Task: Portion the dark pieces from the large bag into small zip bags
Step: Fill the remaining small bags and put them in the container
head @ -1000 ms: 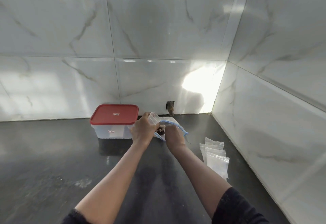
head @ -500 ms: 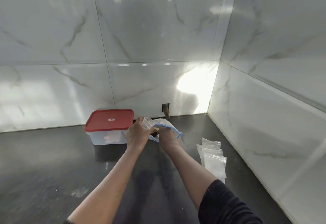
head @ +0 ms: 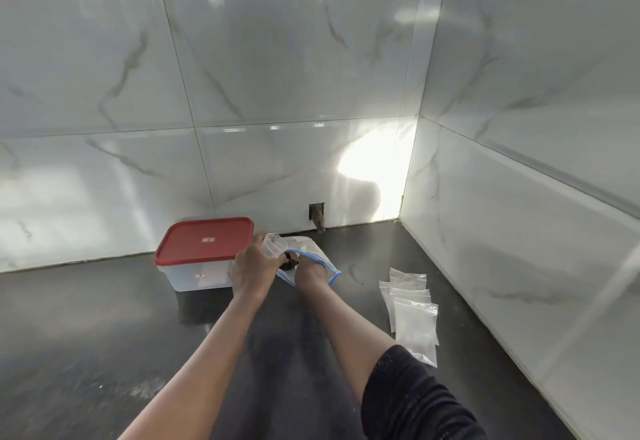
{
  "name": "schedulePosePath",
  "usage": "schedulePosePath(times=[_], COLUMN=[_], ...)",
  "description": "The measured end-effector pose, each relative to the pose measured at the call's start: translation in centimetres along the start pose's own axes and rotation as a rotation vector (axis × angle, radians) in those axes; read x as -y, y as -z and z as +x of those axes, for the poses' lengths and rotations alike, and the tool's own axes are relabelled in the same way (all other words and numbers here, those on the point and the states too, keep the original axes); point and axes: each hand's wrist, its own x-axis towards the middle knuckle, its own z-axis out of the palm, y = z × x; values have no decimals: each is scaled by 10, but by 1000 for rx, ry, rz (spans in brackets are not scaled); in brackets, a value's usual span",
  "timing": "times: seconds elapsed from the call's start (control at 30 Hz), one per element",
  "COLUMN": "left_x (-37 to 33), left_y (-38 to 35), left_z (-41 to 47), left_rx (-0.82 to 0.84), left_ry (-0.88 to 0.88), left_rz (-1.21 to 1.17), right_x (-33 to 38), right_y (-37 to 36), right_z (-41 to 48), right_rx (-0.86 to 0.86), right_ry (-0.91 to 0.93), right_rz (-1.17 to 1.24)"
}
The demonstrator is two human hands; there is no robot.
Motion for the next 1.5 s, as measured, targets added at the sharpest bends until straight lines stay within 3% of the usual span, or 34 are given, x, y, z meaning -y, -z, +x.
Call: schedulePosePath(times=[0.33, 0.63, 0.93, 1.07, 1.2, 1.37, 1.5], left_x=[3, 6, 13, 14, 15, 13, 14], left_y=[5, 6, 12, 12, 9, 4, 4], left_z=[3, 5, 8, 8, 7, 4, 3], left_rx=[-34, -38, -45, -39, -31, -16, -10], left_ry=[16, 47, 50, 41, 33, 13, 21], left_rz=[-18, -31, -34, -23, 3, 10, -42], right_x=[3, 9, 17, 14, 17, 17, 21], right_y=[-4, -13, -19, -23, -26, -20, -19], right_z=[-6, -10, -14, -12, -6, -10, -9], right_rx=[55, -9, 61, 176, 98, 114, 122], right_ry=[36, 62, -27, -83, -338, -374, -397], right_rz=[44, 57, 193, 487, 850, 980, 938])
